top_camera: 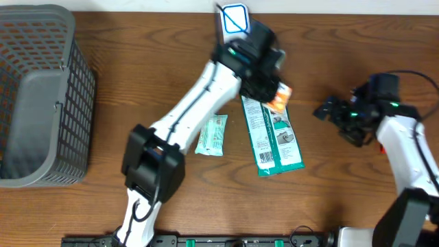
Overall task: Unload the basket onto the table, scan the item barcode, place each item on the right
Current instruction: 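Move the tissue pack right and release it beside the glove packet, then retract the left arm and reach the right gripper to the tissue pack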
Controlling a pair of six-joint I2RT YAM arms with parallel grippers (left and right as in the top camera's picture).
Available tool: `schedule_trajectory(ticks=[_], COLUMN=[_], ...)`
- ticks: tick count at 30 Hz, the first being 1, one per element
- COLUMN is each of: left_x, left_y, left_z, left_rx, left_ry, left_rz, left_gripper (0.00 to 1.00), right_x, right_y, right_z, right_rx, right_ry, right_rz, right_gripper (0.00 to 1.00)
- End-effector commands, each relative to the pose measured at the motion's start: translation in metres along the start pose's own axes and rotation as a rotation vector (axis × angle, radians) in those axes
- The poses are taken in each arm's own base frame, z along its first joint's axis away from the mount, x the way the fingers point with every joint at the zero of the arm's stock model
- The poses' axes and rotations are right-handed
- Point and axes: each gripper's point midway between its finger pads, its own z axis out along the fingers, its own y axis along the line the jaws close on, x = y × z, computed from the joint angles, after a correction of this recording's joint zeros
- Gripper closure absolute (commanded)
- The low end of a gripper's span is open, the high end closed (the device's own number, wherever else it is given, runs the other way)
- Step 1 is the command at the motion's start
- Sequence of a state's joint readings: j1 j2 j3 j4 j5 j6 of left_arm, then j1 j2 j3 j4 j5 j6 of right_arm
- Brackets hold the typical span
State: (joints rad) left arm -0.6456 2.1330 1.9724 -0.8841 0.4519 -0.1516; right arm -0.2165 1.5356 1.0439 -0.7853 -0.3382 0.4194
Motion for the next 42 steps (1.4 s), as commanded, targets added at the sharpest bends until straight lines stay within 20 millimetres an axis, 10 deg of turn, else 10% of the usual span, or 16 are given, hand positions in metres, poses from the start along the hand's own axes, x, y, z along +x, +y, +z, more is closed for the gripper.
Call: schedule_trajectory(ticks=[1,6,8,11,15,19,22,24,27,30,32,36,42], left_x=[0.011,0.015,0.015,0.015,0.007,-0.011,-0.012,0.014,0.043,0.077,0.091,0.109,0.132], left_y=[-0.026,-0.052,-0.053,-0.058,-0.07,-0.075,-0.059,-0.033,0.002,0.05,0.065,0.083,0.095], left_z=[0.045,0.093,0.105,0.109,0.098,0.046,-0.005,-0.045,-0.073,-0.1,-0.106,-0.1,-0.085], left_rx=[0.062,0.084,0.025,-0.004,0.016,0.021,-0.03,-0.133,-0.311,-0.588,-0.675,-0.751,-0.772], left_ry=[-0.021,-0.109,-0.145,-0.167,-0.199,-0.271,-0.282,-0.213,-0.143,-0.05,0.003,0.061,0.128], left_rz=[-0.063,0.005,0.032,0.054,0.075,0.079,0.033,-0.032,-0.084,-0.107,-0.108,-0.103,-0.103], left_gripper=[0.86,0.84,0.49,0.27,0.19,0.18,0.37,0.93,0.93,0.92,0.75,0.71,0.2], right_x=[-0.019,-0.015,-0.014,-0.012,-0.008,-0.001,0.009,0.019,0.033,0.042,0.047,0.055,0.054], right_y=[-0.023,-0.045,-0.042,-0.036,-0.024,-0.003,0.018,0.032,0.041,0.049,0.053,0.064,0.068], right_z=[-0.044,-0.066,-0.065,-0.061,-0.057,-0.051,-0.044,-0.038,-0.03,-0.021,-0.013,0.008,0.028], right_rx=[-0.025,-0.008,-0.012,-0.016,-0.026,-0.048,-0.067,-0.07,-0.038,-0.013,0.007,0.007,-0.004], right_ry=[-0.115,-0.136,-0.131,-0.122,-0.111,-0.094,-0.072,-0.051,-0.029,-0.028,-0.037,-0.072,-0.142], right_rz=[-0.016,0.061,0.055,0.032,-0.011,-0.08,-0.155,-0.212,-0.278,-0.339,-0.36,-0.396,-0.445], right_gripper=[0.01,0.01,0.01,0.01,0.01,0.01,0.08,0.39,0.91,0.99,0.99,0.99,0.99])
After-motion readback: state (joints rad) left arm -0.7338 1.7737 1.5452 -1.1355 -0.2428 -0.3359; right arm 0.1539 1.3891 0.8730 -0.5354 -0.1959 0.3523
